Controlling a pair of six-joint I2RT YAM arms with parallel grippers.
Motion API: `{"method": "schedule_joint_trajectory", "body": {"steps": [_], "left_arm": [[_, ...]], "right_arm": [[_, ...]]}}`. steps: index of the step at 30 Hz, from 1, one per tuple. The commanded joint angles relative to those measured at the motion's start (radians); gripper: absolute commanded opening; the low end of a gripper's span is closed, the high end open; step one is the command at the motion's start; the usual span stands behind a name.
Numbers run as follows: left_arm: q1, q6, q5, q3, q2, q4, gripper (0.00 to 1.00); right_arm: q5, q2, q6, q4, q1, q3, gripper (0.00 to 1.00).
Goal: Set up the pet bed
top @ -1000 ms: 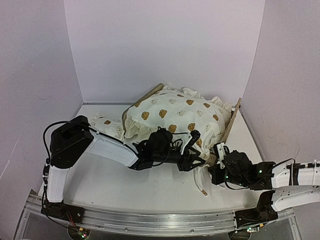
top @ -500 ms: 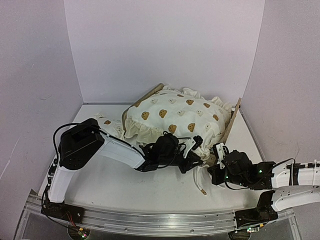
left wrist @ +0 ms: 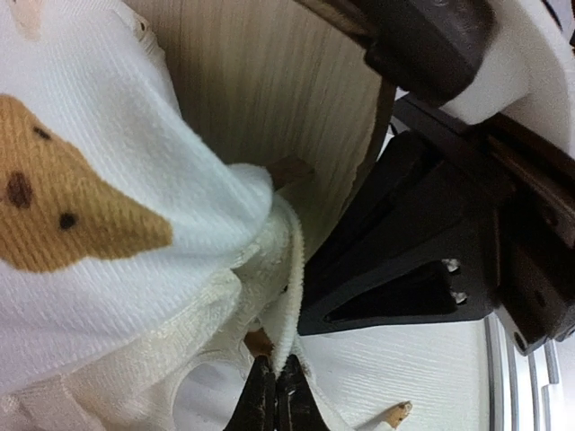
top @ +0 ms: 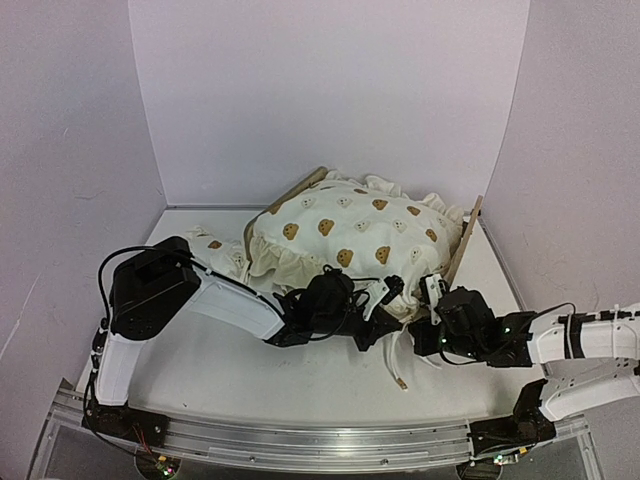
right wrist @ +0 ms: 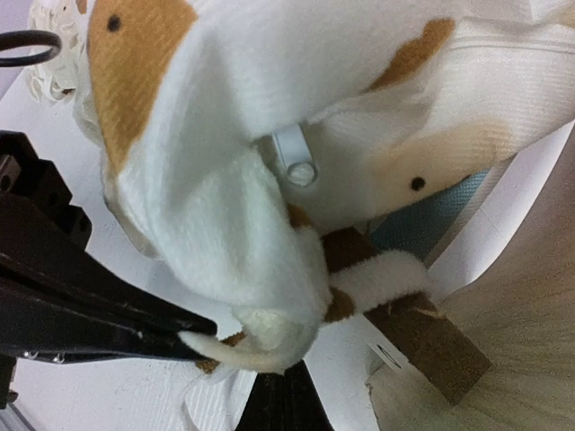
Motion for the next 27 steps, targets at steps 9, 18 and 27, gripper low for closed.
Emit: {"method": "schedule_joint_trajectory", "body": {"steps": [9,18,27], "left_arm": [[-0.033,-0.01,0.048,-0.014,-0.079,0.085,0.0],[-0.034,-0.032,0.057,-0.025,-0.061,0.086,0.02],[-0.033,-0.038,0.074,-0.042,-0.059,0.08,0.08]], "right_arm": [[-0.019,0.013,-0.016,0.208,-0.029,-0.007,0.0],[-0.098,0.005,-0.109,0.418,-0.052,-0.094,0.0],[-0.169,-0.004,-0.192,0.638,-0.063,-0.223,0.0]]}}
